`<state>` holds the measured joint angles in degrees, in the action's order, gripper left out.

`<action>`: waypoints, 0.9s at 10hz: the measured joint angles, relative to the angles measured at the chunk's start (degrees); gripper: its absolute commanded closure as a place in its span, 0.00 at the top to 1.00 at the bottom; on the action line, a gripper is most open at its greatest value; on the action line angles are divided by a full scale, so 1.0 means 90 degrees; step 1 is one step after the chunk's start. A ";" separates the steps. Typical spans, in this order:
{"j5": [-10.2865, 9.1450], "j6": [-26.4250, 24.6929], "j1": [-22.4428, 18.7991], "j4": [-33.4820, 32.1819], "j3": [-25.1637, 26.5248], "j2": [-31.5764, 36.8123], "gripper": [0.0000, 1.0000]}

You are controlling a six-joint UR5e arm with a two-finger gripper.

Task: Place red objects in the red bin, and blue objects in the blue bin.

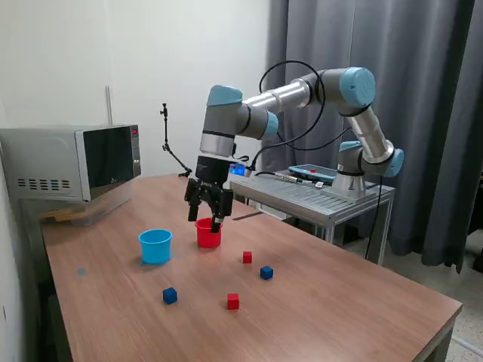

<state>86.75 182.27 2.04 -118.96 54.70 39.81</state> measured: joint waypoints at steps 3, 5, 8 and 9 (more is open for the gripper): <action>-0.0315 0.0008 -0.0002 -0.0207 -0.0356 -0.0380 1.00; -0.0414 0.0004 -0.0002 -0.0346 -0.0550 -0.0614 1.00; -0.0469 0.0007 0.0019 -0.0649 -0.0699 -0.0957 1.00; -0.0474 0.0015 0.0040 -0.0726 -0.0717 -0.1025 1.00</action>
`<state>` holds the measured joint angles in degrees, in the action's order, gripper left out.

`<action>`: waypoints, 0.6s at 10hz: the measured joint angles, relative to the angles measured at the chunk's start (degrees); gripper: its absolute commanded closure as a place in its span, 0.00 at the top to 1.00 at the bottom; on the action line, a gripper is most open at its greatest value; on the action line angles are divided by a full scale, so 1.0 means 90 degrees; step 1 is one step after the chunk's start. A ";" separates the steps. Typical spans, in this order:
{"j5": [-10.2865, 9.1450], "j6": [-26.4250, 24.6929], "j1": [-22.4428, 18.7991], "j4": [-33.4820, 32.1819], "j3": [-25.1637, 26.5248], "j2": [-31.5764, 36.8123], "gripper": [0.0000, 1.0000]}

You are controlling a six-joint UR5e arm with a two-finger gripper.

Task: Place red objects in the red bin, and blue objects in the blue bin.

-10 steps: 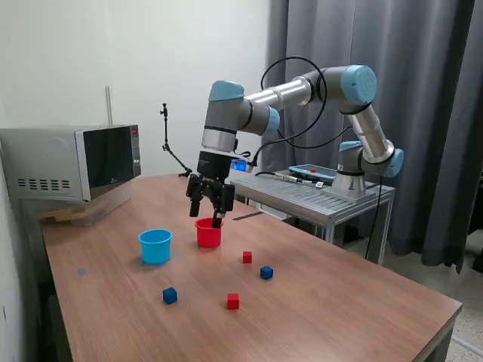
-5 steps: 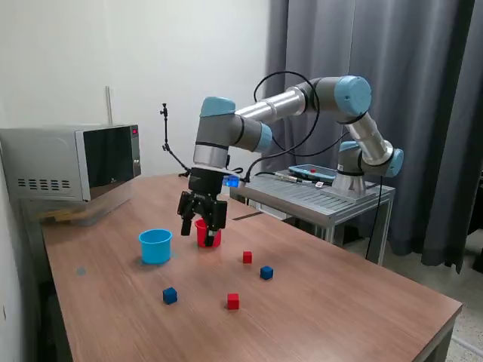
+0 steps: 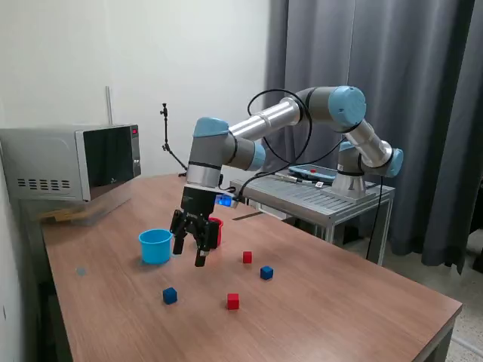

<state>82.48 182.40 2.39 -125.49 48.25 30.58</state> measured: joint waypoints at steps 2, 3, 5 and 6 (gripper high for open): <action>-0.0004 0.0059 0.0039 -0.0076 -0.0062 -0.0112 1.00; -0.0004 0.0095 0.0048 -0.0089 -0.0083 -0.0151 1.00; -0.0003 0.0143 0.0053 -0.0097 -0.0110 -0.0283 1.00; 0.0001 0.0160 0.0059 -0.0098 -0.0118 -0.0353 1.00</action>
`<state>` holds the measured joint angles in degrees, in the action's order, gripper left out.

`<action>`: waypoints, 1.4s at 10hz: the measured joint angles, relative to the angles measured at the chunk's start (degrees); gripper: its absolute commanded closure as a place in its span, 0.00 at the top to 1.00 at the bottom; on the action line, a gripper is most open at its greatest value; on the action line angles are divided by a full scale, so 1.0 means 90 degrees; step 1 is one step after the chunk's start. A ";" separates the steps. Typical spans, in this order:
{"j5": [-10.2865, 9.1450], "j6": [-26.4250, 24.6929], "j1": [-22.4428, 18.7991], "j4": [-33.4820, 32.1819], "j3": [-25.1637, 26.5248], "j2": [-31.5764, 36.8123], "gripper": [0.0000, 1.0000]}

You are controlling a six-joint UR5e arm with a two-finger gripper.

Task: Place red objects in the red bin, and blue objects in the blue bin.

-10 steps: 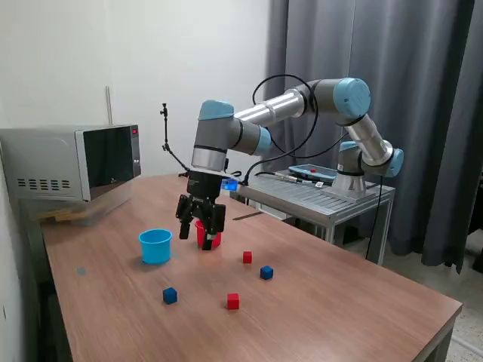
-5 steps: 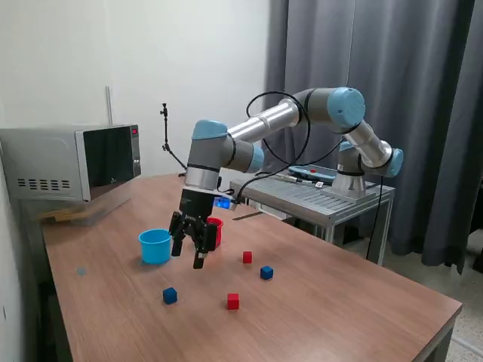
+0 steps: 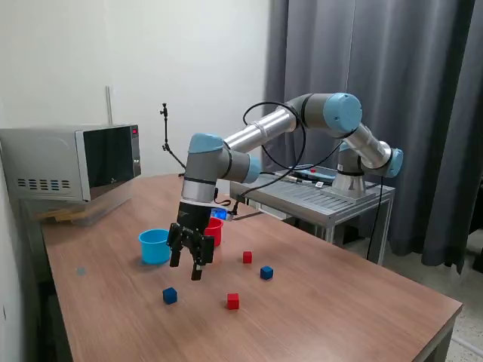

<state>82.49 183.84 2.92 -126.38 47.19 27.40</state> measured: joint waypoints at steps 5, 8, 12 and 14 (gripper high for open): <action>0.0012 0.0024 0.0007 -0.0001 -0.0102 -0.0230 1.00; 0.0019 0.0031 0.0007 -0.0012 -0.0140 -0.0240 1.00; 0.0049 0.0312 0.0007 -0.0105 -0.0094 -0.0245 1.00; 0.0052 0.0567 0.0007 -0.0121 -0.0085 -0.0246 1.00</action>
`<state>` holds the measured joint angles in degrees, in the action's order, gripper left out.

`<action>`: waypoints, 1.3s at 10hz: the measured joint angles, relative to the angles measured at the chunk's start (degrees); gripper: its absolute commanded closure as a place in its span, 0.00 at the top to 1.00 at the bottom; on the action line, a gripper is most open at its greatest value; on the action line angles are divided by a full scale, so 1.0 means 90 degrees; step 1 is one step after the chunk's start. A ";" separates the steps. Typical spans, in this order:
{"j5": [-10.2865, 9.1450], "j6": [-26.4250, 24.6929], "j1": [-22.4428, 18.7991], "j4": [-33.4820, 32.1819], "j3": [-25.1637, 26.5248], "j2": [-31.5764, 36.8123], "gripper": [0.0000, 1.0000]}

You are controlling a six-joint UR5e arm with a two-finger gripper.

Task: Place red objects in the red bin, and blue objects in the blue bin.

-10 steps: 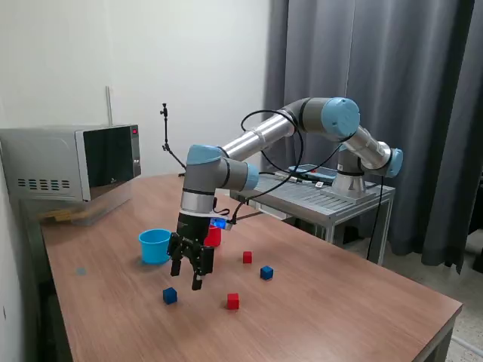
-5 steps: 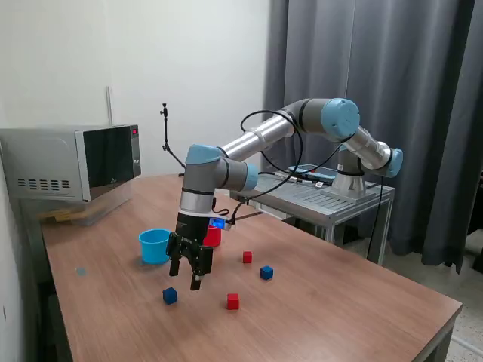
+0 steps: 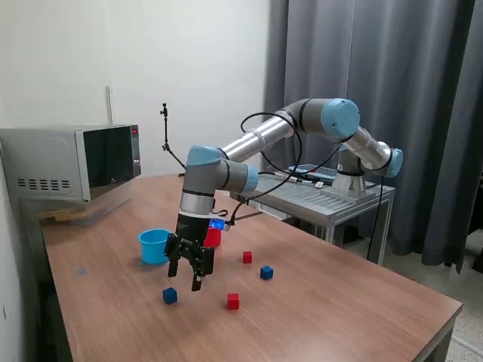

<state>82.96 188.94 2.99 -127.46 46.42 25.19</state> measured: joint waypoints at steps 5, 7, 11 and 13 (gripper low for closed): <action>0.0003 0.0194 0.0030 -0.0091 0.0004 -0.0005 1.00; 0.0006 0.0204 0.0143 -0.0201 0.0034 -0.0027 1.00; -0.0004 0.0216 0.0284 -0.0363 -0.0084 -0.0210 1.00; -0.0006 0.0217 0.0290 -0.0375 -0.0120 -0.0238 1.00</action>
<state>82.91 190.90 5.60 -130.84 45.34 23.04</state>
